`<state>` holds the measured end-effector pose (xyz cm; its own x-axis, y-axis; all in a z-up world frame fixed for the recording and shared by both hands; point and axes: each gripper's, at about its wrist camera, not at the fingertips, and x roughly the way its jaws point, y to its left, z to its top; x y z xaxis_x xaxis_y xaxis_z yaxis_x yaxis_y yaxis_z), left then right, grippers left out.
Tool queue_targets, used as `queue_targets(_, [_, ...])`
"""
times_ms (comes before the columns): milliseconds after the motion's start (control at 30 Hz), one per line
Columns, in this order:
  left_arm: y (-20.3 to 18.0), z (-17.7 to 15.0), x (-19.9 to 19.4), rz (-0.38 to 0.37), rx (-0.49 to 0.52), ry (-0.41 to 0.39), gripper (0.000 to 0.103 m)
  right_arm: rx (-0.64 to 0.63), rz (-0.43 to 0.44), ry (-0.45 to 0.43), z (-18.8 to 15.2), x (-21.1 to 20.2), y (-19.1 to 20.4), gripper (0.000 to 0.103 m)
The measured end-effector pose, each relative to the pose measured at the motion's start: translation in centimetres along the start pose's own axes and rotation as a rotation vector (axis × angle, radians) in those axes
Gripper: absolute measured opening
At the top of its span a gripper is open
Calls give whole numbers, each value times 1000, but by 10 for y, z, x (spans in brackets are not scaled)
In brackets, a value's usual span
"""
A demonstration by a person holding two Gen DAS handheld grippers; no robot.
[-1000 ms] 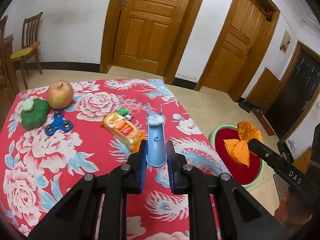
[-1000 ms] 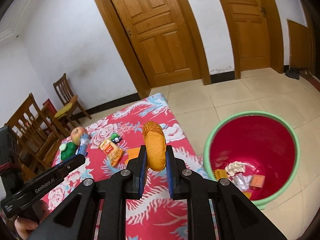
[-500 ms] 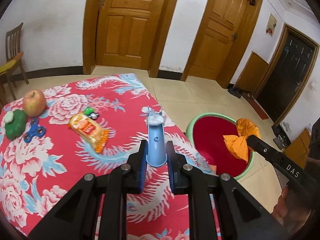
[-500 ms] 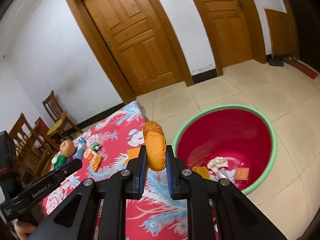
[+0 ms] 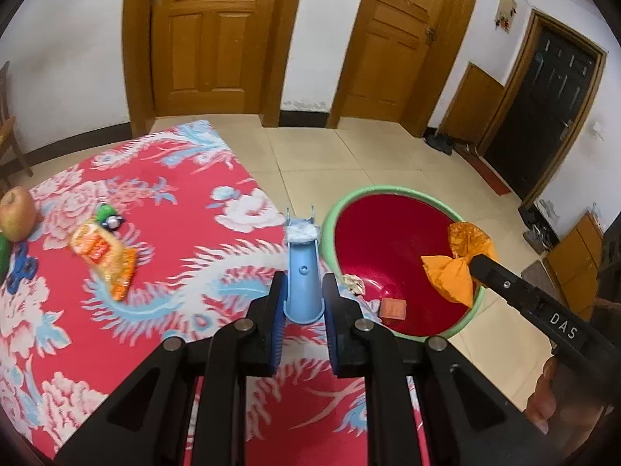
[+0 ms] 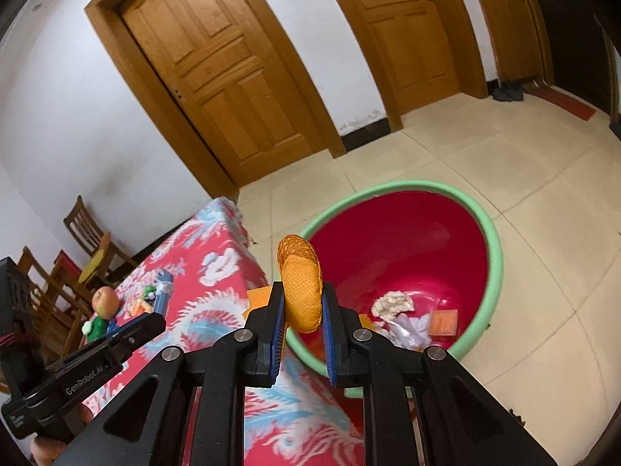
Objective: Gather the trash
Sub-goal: 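Carry the blue toy and orange packet over the red bucket with both tools, then open both tools to drop the blue toy and orange packet into the bucket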
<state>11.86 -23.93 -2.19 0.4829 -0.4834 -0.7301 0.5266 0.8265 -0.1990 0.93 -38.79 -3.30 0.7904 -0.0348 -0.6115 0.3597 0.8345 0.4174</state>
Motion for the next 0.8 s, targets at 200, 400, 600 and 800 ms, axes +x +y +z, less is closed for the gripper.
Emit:
queue_targets(200, [-18, 1, 22, -16, 36, 41, 17, 29, -27, 23, -1, 7, -16, 18])
queue_targets(400, [-30, 1, 44, -34, 62, 81, 17, 61, -53, 41, -2, 14, -36, 18])
queue_targets(600, [-45, 2, 63, -66, 92, 112, 17, 71, -92, 62, 0, 21, -52, 20])
queue_targets(800, [-54, 2, 74, -86, 106, 133, 17, 87, -120, 79, 1, 26, -63, 21])
